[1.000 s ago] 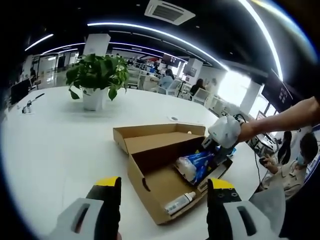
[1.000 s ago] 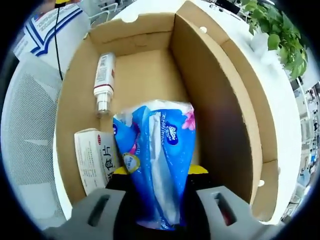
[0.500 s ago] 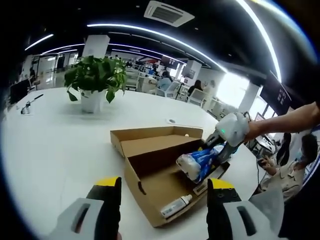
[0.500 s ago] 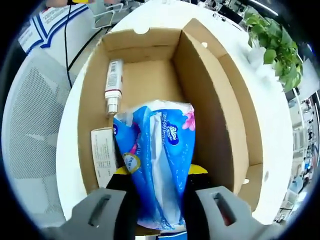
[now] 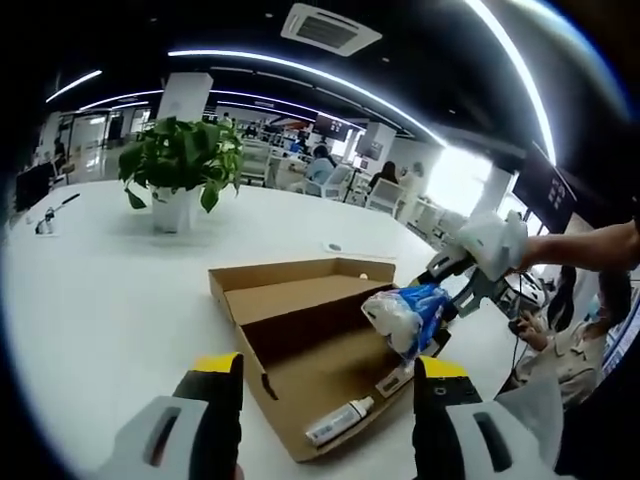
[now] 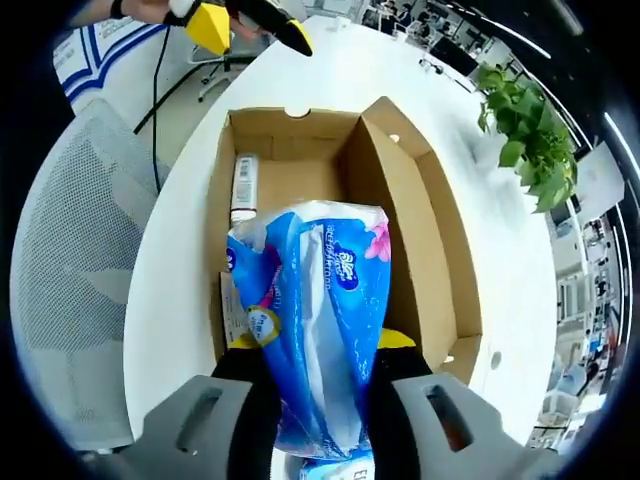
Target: Operate the shoe box by opening the lid, removing the specified soft item, and placing it in the target area until the item is outside and the box remains undamaged.
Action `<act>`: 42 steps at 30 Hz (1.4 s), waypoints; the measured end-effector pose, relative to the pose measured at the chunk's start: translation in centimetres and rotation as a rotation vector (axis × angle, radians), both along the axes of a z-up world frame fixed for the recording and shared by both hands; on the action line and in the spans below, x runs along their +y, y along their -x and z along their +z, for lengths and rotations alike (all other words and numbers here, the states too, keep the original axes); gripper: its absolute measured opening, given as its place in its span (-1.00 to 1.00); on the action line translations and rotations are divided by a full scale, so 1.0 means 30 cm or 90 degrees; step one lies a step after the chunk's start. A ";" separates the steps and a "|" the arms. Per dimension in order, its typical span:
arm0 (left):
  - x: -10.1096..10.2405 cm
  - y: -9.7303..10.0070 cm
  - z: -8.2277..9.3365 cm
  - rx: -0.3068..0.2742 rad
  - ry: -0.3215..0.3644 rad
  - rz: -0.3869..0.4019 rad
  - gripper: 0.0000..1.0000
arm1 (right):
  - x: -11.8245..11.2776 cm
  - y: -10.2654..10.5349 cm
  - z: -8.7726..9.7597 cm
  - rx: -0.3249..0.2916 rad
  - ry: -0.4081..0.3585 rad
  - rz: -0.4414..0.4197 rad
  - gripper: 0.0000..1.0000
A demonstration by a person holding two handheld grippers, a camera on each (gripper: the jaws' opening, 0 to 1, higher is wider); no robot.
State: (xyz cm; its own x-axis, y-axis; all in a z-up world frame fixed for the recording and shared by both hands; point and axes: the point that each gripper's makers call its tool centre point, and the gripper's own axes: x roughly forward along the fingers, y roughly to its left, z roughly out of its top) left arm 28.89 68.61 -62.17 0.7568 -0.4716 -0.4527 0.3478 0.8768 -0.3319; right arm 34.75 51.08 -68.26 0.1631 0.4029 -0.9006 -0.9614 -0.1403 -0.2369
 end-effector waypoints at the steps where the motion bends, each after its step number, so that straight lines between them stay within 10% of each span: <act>1: -0.005 0.000 0.003 -0.001 0.000 -0.002 0.41 | -0.003 0.002 0.013 -0.006 -0.002 0.000 -0.45; 19: -0.078 -0.001 0.036 -0.009 -0.006 -0.024 0.41 | -0.121 -0.003 0.105 -0.053 -0.012 -0.025 -0.44; 42: -0.223 -0.014 0.058 -0.011 -0.036 -0.059 0.41 | -0.646 -0.022 0.078 -0.081 0.042 -0.113 -0.44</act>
